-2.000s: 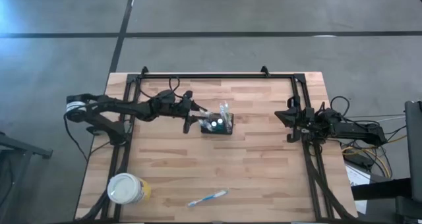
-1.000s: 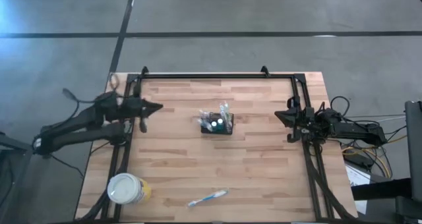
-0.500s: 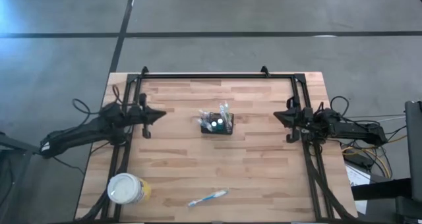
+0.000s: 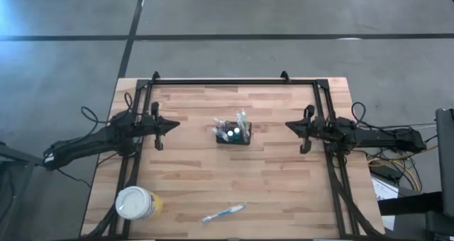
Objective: Pick & Place toothbrushing station
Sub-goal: Put the blue toothbrush into the black organizer
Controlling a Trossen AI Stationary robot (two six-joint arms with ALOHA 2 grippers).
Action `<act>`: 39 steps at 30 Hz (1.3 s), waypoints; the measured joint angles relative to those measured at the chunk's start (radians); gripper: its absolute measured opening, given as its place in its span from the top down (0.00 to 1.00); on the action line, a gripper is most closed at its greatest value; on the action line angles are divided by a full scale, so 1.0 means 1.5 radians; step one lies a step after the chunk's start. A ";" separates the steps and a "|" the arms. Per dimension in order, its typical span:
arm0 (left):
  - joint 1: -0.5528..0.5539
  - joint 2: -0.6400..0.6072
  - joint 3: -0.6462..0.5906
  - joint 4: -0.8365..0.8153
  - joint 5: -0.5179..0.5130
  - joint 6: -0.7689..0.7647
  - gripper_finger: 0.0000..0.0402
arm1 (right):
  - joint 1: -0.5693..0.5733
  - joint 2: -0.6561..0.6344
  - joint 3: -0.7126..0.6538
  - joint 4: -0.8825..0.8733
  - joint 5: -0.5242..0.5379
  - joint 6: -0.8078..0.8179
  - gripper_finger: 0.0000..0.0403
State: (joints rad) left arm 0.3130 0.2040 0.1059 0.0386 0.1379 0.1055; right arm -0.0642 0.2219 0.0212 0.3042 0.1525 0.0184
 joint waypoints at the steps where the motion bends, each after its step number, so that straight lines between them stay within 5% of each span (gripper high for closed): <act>1: 0.000 0.000 0.000 0.006 0.000 0.002 0.99 | -0.001 0.019 0.000 0.018 0.006 0.013 0.98; 11: 0.000 0.000 0.000 0.071 -0.008 -0.021 0.99 | 0.036 0.260 0.111 0.038 -0.004 0.115 0.97; 14: 0.000 0.000 0.000 0.080 -0.020 -0.038 0.99 | 0.070 0.363 0.185 0.038 -0.011 0.127 0.93; 18: 0.001 0.001 0.016 0.078 -0.086 -0.054 0.99 | 0.118 0.514 0.301 -0.001 0.066 0.125 0.86; 26: 0.001 0.001 0.047 0.025 -0.081 -0.096 0.99 | 0.210 0.790 0.551 -0.139 0.066 0.122 0.71; 34: 0.001 0.001 0.048 -0.006 -0.068 -0.104 0.97 | 0.321 0.972 0.717 -0.159 0.079 0.108 0.65; 39: 0.001 0.001 0.048 -0.010 -0.062 -0.152 0.97 | 0.379 1.063 0.845 -0.298 0.095 0.182 0.63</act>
State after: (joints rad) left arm 0.3141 0.2062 0.1772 0.0242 0.0455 -0.1231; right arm 0.5037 1.8164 1.2891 -0.1431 0.2949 0.2909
